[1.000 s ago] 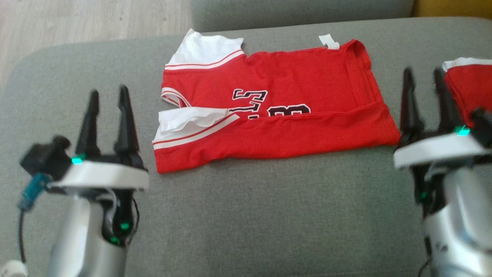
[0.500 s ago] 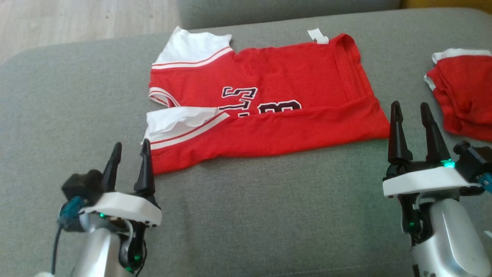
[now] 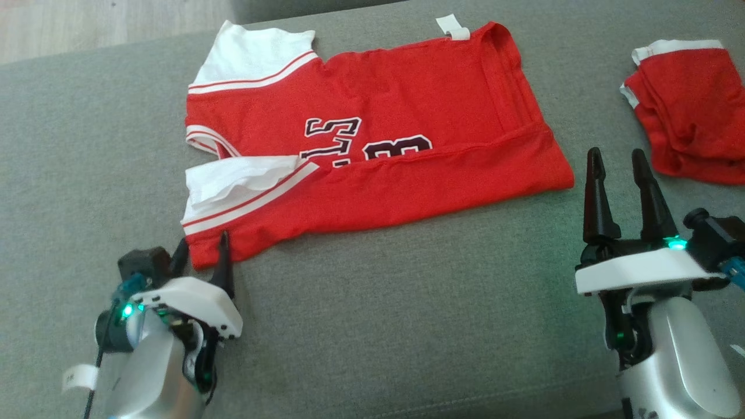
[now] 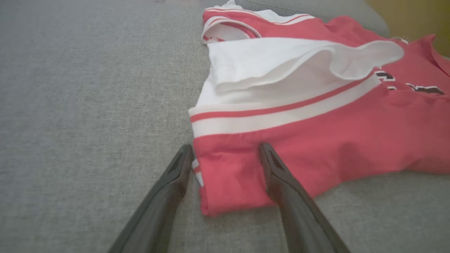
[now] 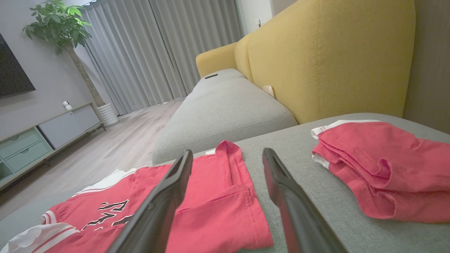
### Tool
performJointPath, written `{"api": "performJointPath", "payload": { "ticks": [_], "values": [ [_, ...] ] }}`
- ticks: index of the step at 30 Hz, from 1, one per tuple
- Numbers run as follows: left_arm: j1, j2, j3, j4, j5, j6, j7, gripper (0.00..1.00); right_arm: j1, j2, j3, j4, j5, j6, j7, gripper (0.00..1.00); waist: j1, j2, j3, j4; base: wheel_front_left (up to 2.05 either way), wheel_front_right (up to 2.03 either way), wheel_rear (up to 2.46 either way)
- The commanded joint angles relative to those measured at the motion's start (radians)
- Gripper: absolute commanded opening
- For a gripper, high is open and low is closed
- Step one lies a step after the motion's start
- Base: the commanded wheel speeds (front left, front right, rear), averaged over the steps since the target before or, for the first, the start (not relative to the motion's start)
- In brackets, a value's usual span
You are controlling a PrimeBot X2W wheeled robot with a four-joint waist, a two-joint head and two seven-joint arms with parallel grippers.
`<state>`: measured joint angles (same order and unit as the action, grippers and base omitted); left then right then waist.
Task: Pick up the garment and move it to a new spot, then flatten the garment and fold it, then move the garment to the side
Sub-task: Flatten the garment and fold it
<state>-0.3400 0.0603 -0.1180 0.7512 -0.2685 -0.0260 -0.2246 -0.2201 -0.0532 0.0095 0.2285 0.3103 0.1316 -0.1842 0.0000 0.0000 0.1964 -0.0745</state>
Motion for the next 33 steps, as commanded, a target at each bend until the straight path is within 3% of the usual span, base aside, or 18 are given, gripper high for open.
{"api": "performJointPath", "payload": {
  "ticks": [1,6,10,11,12,17,21,26,33],
  "values": [
    [-0.035,0.031,0.024,-0.004,0.008,0.009,0.001,1.00,-0.039,0.003,0.027,-0.037,0.008,-0.001,0.002,1.00,0.0000,0.0000,0.005,-0.007,0.00,0.00,0.00],
    [-0.078,0.046,0.022,0.090,0.010,0.023,0.002,1.00,-0.044,0.003,0.032,-0.033,0.014,-0.001,0.002,1.00,0.0000,0.0000,0.016,-0.021,0.00,0.00,0.00],
    [-0.099,0.045,0.007,0.145,0.007,0.001,0.016,1.00,-0.039,0.003,0.026,-0.028,0.001,-0.001,0.012,1.00,0.0000,0.0000,0.018,-0.020,0.00,0.00,0.00],
    [-0.105,0.044,0.002,0.153,0.006,-0.007,0.016,0.79,-0.037,0.003,0.022,-0.028,-0.003,-0.001,0.015,1.00,0.0000,0.0000,0.018,-0.018,0.00,0.00,0.00],
    [-0.111,0.043,-0.001,0.154,0.006,-0.013,0.008,0.00,-0.037,0.003,0.017,-0.026,-0.005,-0.001,0.019,1.00,0.0000,0.0000,0.018,-0.015,0.00,0.00,0.00],
    [-0.132,0.040,0.000,0.077,0.014,-0.014,-0.033,0.00,-0.047,0.003,-0.016,0.011,-0.030,-0.001,0.065,1.00,0.0000,0.0000,0.012,0.020,0.00,0.00,0.00],
    [-0.120,0.033,0.001,-0.065,0.035,-0.014,-0.036,0.00,-0.075,0.003,-0.054,0.072,-0.053,-0.001,0.101,1.00,0.0000,0.0000,0.012,0.053,0.00,0.00,0.00],
    [-0.083,0.018,-0.023,-0.196,0.058,-0.036,-0.037,0.00,-0.135,0.003,-0.114,0.186,-0.093,-0.001,0.143,1.00,0.0000,0.0000,0.017,0.093,0.00,0.00,0.00],
    [-0.067,0.005,-0.056,-0.248,0.066,-0.045,-0.037,0.00,-0.223,0.003,-0.179,0.381,-0.150,-0.001,0.184,1.00,0.0000,0.0000,0.036,0.122,0.00,0.00,0.00]
  ]
}}
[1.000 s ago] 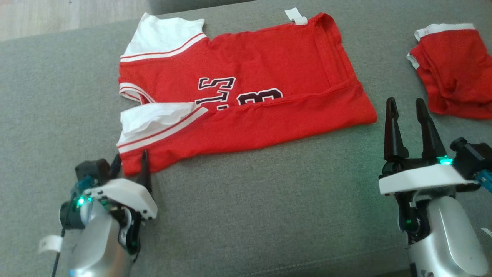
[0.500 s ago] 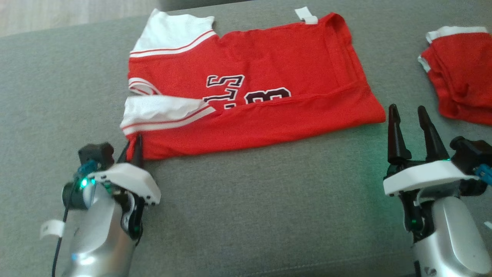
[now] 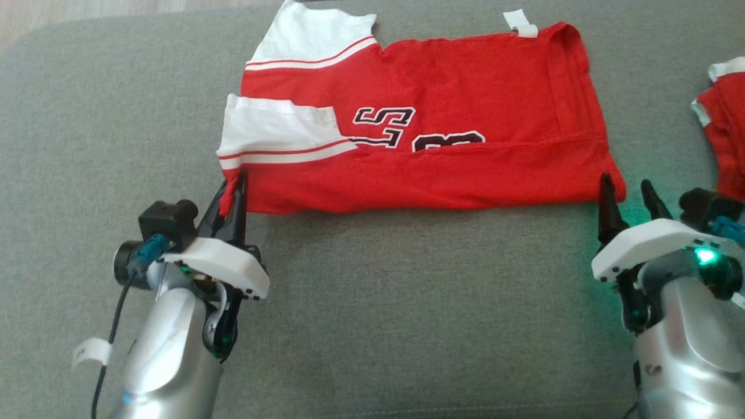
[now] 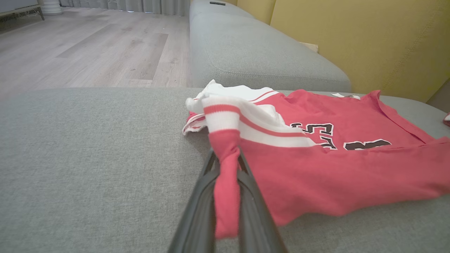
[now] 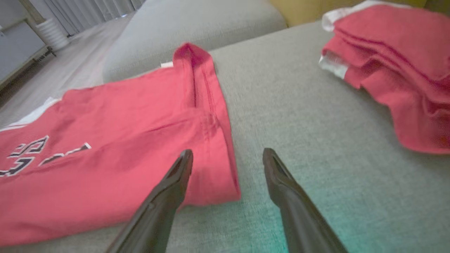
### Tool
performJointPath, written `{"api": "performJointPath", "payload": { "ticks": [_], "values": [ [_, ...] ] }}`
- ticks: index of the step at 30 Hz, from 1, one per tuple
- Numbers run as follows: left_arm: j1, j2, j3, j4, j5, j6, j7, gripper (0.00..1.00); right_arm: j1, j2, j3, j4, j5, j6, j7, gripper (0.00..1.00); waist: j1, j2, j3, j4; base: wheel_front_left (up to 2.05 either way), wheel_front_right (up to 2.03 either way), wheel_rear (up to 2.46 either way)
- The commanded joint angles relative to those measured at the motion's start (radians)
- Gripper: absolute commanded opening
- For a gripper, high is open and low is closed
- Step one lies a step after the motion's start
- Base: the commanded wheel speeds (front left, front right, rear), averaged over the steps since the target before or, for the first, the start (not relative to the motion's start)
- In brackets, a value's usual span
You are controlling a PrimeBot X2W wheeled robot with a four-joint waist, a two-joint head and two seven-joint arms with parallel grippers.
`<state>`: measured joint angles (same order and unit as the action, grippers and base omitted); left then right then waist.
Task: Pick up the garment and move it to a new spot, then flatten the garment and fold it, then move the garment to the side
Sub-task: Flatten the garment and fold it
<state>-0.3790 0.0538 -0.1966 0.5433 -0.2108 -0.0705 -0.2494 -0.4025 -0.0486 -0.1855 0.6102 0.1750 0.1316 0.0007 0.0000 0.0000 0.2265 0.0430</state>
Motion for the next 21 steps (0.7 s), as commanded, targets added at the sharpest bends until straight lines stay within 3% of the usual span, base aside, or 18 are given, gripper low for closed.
{"api": "performJointPath", "payload": {
  "ticks": [1,9,10,11,21],
  "values": [
    [-0.026,0.011,0.020,-0.041,0.008,-0.001,-0.012,0.00,-0.051,-0.002,0.013,0.028,-0.017,-0.001,0.002,1.00,0.0000,0.0000,0.008,0.006,0.00,0.00,0.00],
    [-0.022,0.008,0.016,-0.036,0.009,0.002,-0.012,0.00,-0.118,-0.002,0.048,0.191,0.014,-0.001,0.005,1.00,0.0000,0.0000,0.015,0.005,0.00,0.00,0.00],
    [-0.020,0.008,0.016,-0.032,0.009,0.003,-0.012,0.00,-0.125,-0.002,0.058,0.211,0.021,-0.001,0.009,0.34,0.0000,0.0000,0.014,0.004,0.00,0.00,0.00],
    [-0.018,0.008,0.017,-0.027,0.009,0.003,-0.012,0.00,-0.130,-0.002,0.066,0.226,0.021,-0.001,0.004,0.00,0.0000,0.0000,0.012,0.003,0.00,0.00,0.00],
    [0.016,0.021,0.028,0.019,0.004,0.004,-0.012,0.00,-0.134,-0.002,0.036,0.269,-0.086,-0.001,-0.088,0.00,0.0000,0.0000,-0.050,-0.014,0.00,0.00,0.00]
  ]
}}
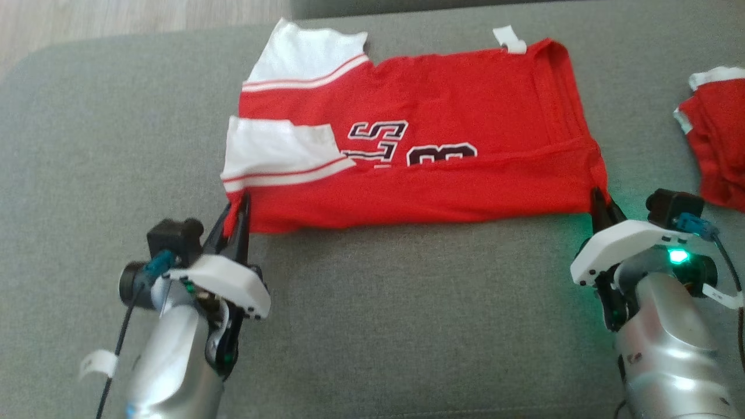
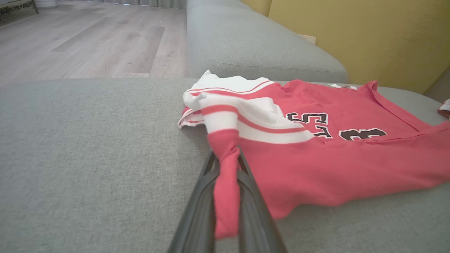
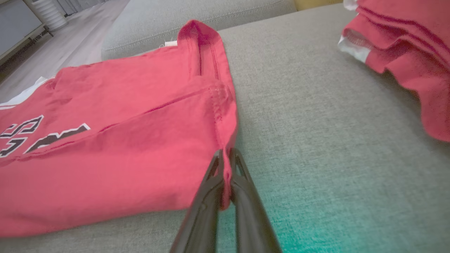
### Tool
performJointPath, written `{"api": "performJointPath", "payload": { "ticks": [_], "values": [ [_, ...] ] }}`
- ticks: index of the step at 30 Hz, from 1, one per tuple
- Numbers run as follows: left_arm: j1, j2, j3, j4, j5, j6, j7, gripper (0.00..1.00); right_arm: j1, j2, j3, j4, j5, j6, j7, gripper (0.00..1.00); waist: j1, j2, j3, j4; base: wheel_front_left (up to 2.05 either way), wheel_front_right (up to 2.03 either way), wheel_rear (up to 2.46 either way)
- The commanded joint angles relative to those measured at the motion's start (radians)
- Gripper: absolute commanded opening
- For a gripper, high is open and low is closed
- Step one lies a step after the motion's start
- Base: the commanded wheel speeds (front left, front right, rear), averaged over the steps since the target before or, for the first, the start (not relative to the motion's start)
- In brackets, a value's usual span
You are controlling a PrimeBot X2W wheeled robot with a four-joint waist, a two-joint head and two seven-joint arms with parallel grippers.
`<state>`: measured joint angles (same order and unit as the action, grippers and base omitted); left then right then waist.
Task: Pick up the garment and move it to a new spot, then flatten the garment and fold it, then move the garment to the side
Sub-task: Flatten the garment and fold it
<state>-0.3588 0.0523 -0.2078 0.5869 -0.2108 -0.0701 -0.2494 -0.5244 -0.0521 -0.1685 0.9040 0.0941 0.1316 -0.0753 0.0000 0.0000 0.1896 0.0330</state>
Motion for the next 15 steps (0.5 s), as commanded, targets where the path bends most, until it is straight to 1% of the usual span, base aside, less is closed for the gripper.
{"api": "performJointPath", "payload": {
  "ticks": [1,7,15],
  "values": [
    [0.002,0.024,0.040,-0.021,0.003,0.003,-0.012,0.00,-0.006,0.002,0.015,-0.028,-0.012,-0.001,-0.016,0.00,0.0000,0.0000,-0.023,-0.006,0.00,0.00,0.00],
    [0.050,0.031,0.049,-0.015,-0.006,0.003,-0.012,0.00,0.047,0.002,0.000,-0.061,-0.024,-0.001,-0.015,0.00,0.0000,0.0000,-0.087,-0.019,0.00,0.00,0.00],
    [0.138,0.036,0.050,-0.037,-0.015,0.008,-0.012,0.00,0.173,0.002,0.000,-0.161,0.025,-0.001,0.041,0.00,0.0000,0.0000,-0.161,-0.026,0.00,0.00,0.00]
  ]
}}
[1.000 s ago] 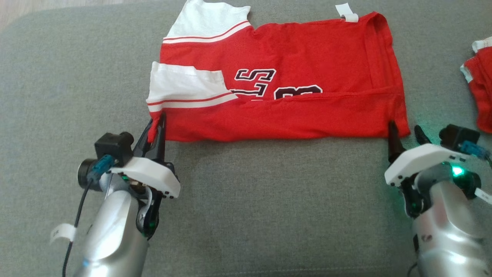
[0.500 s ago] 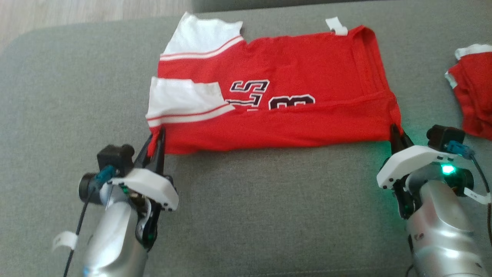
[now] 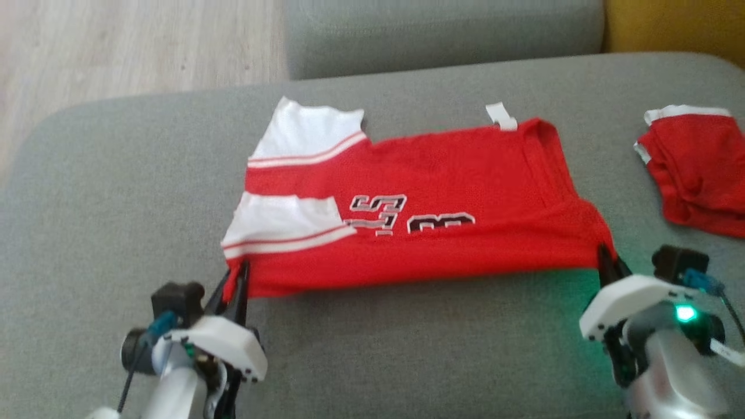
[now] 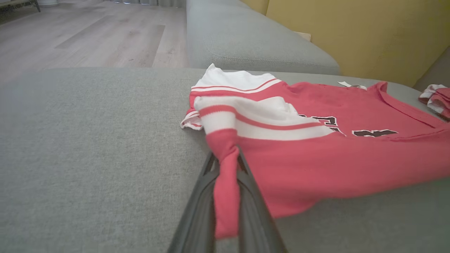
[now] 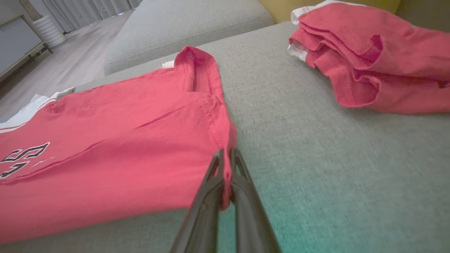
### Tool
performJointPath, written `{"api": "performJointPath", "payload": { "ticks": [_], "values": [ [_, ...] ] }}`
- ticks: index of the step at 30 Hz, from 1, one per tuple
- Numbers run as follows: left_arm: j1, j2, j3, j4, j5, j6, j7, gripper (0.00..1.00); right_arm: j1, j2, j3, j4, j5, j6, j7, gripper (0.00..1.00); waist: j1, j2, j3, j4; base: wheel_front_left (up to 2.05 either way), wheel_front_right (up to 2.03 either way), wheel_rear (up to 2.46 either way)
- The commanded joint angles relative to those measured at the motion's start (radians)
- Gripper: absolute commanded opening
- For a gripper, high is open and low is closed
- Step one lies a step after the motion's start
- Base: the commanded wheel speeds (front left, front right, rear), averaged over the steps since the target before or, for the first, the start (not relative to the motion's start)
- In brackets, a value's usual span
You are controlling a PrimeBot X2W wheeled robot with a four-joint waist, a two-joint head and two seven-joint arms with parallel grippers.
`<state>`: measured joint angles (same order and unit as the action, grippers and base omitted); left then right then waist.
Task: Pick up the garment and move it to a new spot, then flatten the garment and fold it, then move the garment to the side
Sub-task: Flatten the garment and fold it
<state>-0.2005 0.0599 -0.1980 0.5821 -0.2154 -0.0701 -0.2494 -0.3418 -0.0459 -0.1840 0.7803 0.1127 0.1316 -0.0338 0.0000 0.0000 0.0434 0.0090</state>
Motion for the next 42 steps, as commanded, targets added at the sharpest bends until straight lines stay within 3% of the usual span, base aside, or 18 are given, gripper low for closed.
{"api": "performJointPath", "payload": {
  "ticks": [1,12,13,14,15,27,35,42],
  "values": [
    [-0.007,0.029,0.037,-0.036,-0.011,0.007,-0.012,0.00,0.012,-0.004,0.015,-0.058,0.013,-0.001,0.011,0.00,0.0000,0.0000,-0.023,-0.003,0.00,0.00,0.00],
    [0.068,0.032,0.033,-0.067,-0.045,0.009,0.037,0.00,0.187,-0.004,0.017,-0.291,0.075,-0.001,0.142,0.00,0.0000,0.0000,-0.033,-0.017,0.00,0.00,0.00],
    [0.068,0.031,0.028,-0.066,-0.047,0.007,0.045,0.00,0.195,-0.004,0.015,-0.310,0.079,-0.001,0.145,0.65,0.0000,0.0000,-0.030,-0.017,0.00,0.00,0.00],
    [0.066,0.031,0.024,-0.066,-0.046,0.006,0.050,0.64,0.200,-0.004,0.013,-0.327,0.087,-0.001,0.148,1.00,0.0000,0.0000,-0.028,-0.018,0.00,0.00,0.00],
    [0.065,0.031,0.022,-0.068,-0.045,0.009,0.050,1.00,0.203,-0.004,0.011,-0.345,0.090,-0.001,0.148,1.00,0.0000,0.0000,-0.025,-0.019,0.00,0.00,0.00],
    [-0.075,0.082,0.096,-0.195,-0.065,0.049,0.012,1.00,0.135,-0.004,-0.034,-0.535,0.109,-0.001,0.086,1.00,0.0000,0.0000,0.072,-0.038,0.00,0.00,0.00],
    [-0.410,0.180,0.032,-0.145,-0.106,-0.047,0.210,1.00,-0.023,-0.004,0.046,-0.612,0.071,-0.001,0.120,1.00,0.0000,0.0000,0.221,-0.099,0.00,0.00,0.00],
    [-0.689,0.298,-0.111,0.000,-0.268,-0.060,0.466,1.00,-0.161,-0.004,0.121,-0.644,0.049,-0.001,0.149,1.00,0.0000,0.0000,0.334,-0.169,0.00,0.00,0.00]
  ]
}}
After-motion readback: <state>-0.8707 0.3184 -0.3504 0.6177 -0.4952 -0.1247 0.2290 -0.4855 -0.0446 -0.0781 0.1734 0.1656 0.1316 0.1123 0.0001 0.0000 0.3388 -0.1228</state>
